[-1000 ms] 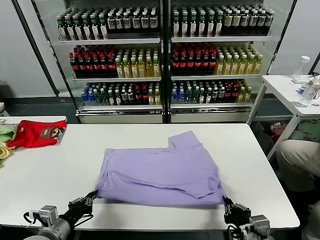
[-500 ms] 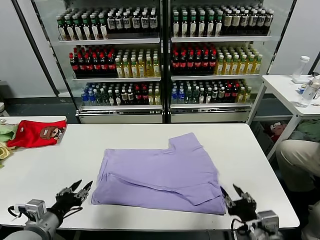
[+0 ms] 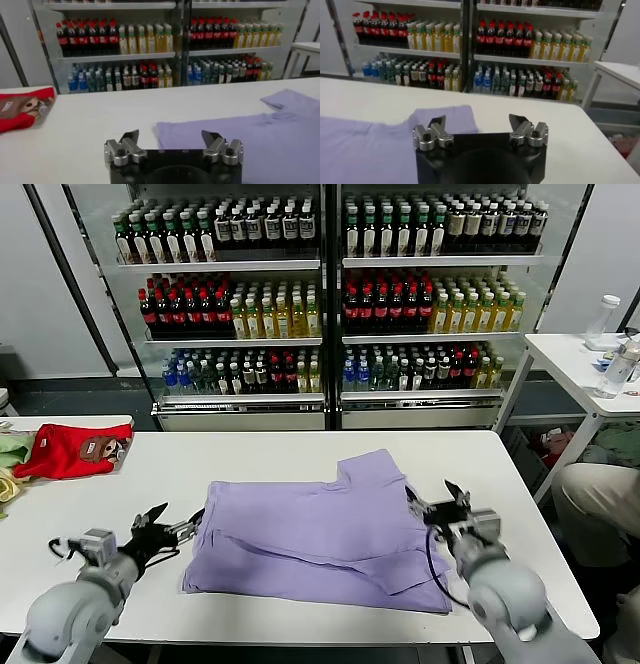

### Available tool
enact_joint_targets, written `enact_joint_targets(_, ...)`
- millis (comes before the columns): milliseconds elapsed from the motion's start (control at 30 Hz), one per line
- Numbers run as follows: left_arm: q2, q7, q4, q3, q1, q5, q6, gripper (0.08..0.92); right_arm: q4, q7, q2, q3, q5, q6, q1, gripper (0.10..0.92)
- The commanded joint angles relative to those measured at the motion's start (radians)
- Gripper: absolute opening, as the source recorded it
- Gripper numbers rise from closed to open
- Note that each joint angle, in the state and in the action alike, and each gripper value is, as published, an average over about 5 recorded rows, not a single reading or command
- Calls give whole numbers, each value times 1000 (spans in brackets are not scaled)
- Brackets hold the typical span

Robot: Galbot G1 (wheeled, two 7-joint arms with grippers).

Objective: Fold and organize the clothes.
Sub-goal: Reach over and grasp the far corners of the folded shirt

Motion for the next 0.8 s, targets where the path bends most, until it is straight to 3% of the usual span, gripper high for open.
enact_joint_targets(33, -9, 57, 353, 172, -327, 32, -2, 823, -408, -25, 134, -124, -24, -3, 355, 823)
enact_joint_targets(433, -50, 94, 473, 245, -403, 75, -23, 823, -723, -41, 297, -118, -82, -2, 467, 823)
enact_joint_targets(800, -64, 152, 614, 245, -468, 128, -47, 823, -761, -50, 322, -100, -90, 23, 455, 823)
